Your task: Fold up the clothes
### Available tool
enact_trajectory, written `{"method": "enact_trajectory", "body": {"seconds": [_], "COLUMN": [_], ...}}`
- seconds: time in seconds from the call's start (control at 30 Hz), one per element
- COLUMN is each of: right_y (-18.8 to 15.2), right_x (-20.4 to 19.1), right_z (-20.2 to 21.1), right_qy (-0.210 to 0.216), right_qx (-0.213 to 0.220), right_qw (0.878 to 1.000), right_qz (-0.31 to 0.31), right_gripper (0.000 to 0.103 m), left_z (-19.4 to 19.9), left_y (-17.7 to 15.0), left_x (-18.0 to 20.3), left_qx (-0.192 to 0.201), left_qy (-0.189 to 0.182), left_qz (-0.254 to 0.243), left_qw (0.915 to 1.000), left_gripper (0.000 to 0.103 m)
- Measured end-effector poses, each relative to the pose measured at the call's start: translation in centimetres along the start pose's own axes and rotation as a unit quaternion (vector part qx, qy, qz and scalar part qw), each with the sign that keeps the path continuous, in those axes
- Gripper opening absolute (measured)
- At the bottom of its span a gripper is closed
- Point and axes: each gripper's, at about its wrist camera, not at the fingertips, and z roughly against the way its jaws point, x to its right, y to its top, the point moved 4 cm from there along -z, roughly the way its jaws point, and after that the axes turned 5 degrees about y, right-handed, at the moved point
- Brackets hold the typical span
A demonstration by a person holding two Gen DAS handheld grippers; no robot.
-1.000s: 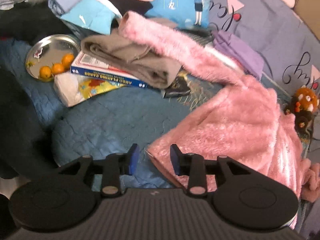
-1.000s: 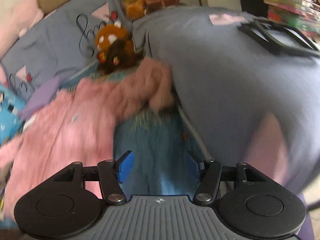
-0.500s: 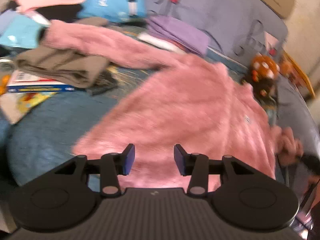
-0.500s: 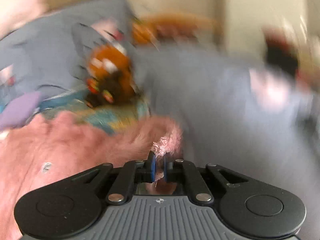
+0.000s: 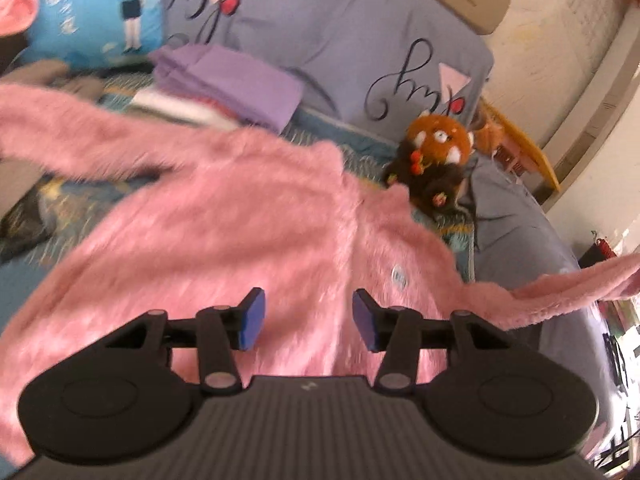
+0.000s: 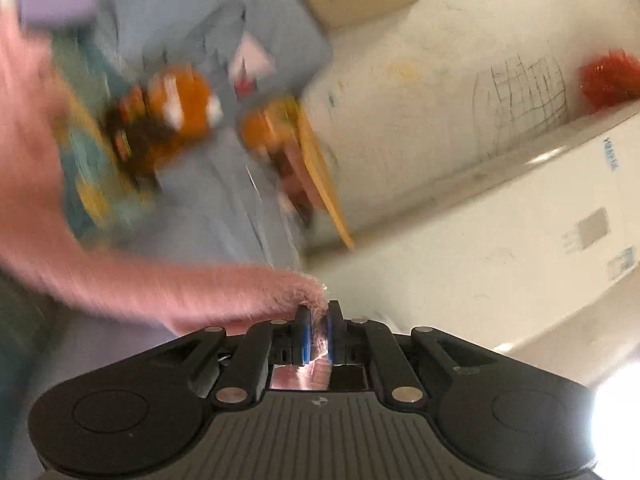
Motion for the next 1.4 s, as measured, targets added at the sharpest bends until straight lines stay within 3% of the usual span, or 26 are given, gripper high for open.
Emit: {"method": "enact_trajectory", "body": {"seconds": [0.13, 0.23, 0.33, 0.43, 0.53, 0.6, 0.67, 0.73, 0.8, 0.9, 0.97, 1.07, 1.13, 1.17, 1.23, 1.27, 1.3, 1.4], "right_y": [9.5, 16.2, 22.0, 24.9, 26.2, 26.7, 26.7, 26.6, 26.9, 26.3, 24.0, 18.1, 13.9, 11.8, 7.9, 6.2, 4.6, 1.4], "right_x": [-5.3, -10.9, -17.6, -24.3, -30.4, -33.8, -36.2, -37.0, -36.1, -32.7, -29.9, -26.9, -25.1, -24.1, -22.3, -21.3, -20.4, -19.1], "right_z": [3.7, 4.7, 4.2, 2.9, 1.4, 0.7, 0.8, 1.6, 2.5, 2.6, 1.9, -0.8, -2.6, -3.4, -4.4, -4.8, -5.1, -6.9], "right_qy": [0.047, 0.093, 0.148, 0.217, 0.271, 0.293, 0.295, 0.268, 0.234, 0.204, 0.188, 0.179, 0.176, 0.181, 0.200, 0.214, 0.234, 0.282], "right_qx": [0.119, 0.199, 0.258, 0.269, 0.252, 0.238, 0.237, 0.259, 0.285, 0.272, 0.231, 0.116, 0.034, -0.007, -0.059, -0.074, -0.079, -0.080], "right_qw": [0.989, 0.968, 0.939, 0.918, 0.904, 0.896, 0.890, 0.895, 0.905, 0.932, 0.952, 0.977, 0.982, 0.978, 0.954, 0.934, 0.904, 0.799], "right_qz": [0.069, 0.120, 0.171, 0.197, 0.214, 0.234, 0.254, 0.245, 0.212, 0.125, 0.062, -0.006, -0.061, -0.106, -0.214, -0.276, -0.348, -0.525], "right_gripper": [0.009, 0.009, 0.009, 0.009, 0.009, 0.011, 0.019, 0.042, 0.055, 0.063, 0.068, 0.070, 0.066, 0.065, 0.064, 0.064, 0.064, 0.064], "left_z": [-2.5, -4.2, -5.1, -5.4, -5.4, -5.5, -6.0, -6.4, -6.7, -6.9, -7.1, -7.0, -7.0, -7.0, -7.1, -7.3, -7.3, -7.6], "left_y": [1.7, 2.3, 2.5, 3.3, 4.2, 4.6, 4.5, 4.5, 4.6, 4.6, 4.5, 4.8, 5.2, 5.3, 5.6, 5.7, 5.8, 6.0], "left_x": [-1.9, -4.8, -7.4, -9.4, -11.0, -12.1, -13.1, -13.7, -14.0, -14.3, -14.5, -14.4, -14.2, -14.2, -14.2, -14.2, -14.2, -13.8], "left_qx": [0.019, 0.021, 0.019, 0.010, 0.020, 0.023, 0.006, -0.005, -0.007, -0.007, -0.011, -0.005, 0.002, 0.004, 0.006, 0.005, 0.006, 0.008], "left_qy": [-0.006, -0.015, 0.011, 0.008, 0.031, 0.047, 0.039, 0.034, 0.035, 0.039, 0.043, 0.046, 0.050, 0.051, 0.050, 0.047, 0.046, 0.047], "left_qz": [0.044, 0.109, 0.131, 0.162, 0.166, 0.174, 0.200, 0.215, 0.218, 0.226, 0.232, 0.227, 0.220, 0.217, 0.215, 0.217, 0.216, 0.207], "left_qw": [0.9988, 0.9937, 0.9911, 0.9867, 0.9855, 0.9833, 0.9790, 0.9761, 0.9753, 0.9734, 0.9718, 0.9728, 0.9743, 0.9749, 0.9752, 0.9751, 0.9753, 0.9772], "left_gripper": [0.055, 0.055, 0.055, 0.055, 0.055, 0.055, 0.055, 0.055, 0.055, 0.055, 0.055, 0.057, 0.059, 0.059, 0.060, 0.060, 0.060, 0.063]}}
